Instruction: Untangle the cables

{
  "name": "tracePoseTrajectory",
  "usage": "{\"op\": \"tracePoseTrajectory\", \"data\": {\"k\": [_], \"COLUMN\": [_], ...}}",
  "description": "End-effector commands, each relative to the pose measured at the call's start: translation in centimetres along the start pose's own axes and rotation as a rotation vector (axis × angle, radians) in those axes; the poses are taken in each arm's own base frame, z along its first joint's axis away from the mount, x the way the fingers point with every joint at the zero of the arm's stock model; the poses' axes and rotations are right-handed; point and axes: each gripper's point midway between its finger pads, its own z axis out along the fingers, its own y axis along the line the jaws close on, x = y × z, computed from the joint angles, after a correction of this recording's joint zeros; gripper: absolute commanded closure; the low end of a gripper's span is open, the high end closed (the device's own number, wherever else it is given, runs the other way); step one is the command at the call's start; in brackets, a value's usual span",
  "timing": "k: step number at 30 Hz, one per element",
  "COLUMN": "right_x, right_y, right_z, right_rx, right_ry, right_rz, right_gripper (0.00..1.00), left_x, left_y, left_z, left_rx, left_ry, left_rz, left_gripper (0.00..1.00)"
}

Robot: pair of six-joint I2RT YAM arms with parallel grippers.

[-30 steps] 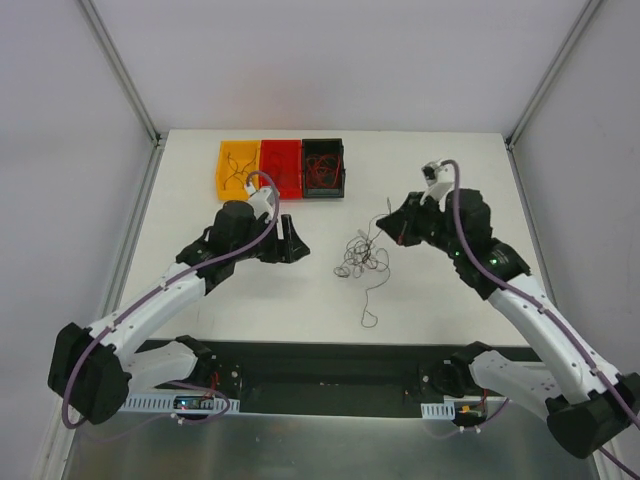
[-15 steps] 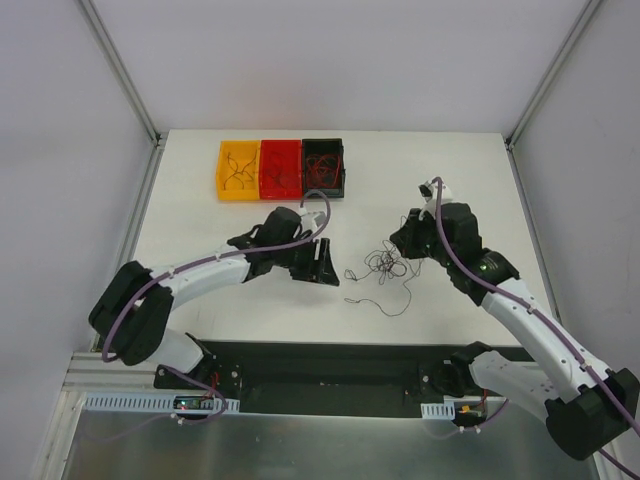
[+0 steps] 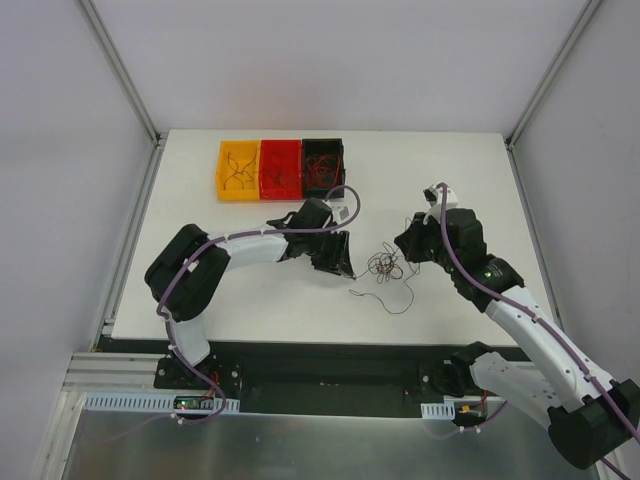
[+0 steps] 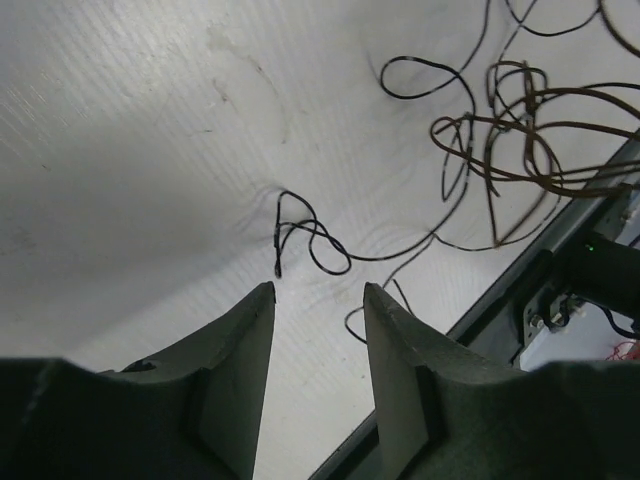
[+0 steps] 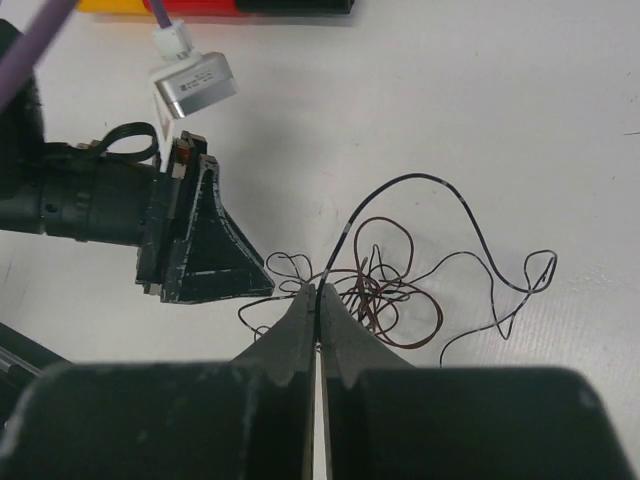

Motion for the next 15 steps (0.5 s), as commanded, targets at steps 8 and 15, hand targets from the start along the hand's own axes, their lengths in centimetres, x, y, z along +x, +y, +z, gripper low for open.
{"op": "tracePoseTrajectory", "data": {"k": [8,15], "right_x": [-1.0,-0.4], "right_y": [0.1,0.5], "right_z": [-0.8,-0.3], "right_rx": [-0.019,-0.043], "right_ry": [-0.067,-0.053], "right_rz": [-0.011,0.022], "right_gripper": [1.00,1.00], "left_x": [-0.1,-1.1], "left_y": [1.8,2.2], "left_z": [2.5,3.2], "left_rx": [-0.076,-0.111], "left_ry": [0.039,0.013], "left_rz": [-0.028,0.019], "left_gripper": [0.72,0.89]}}
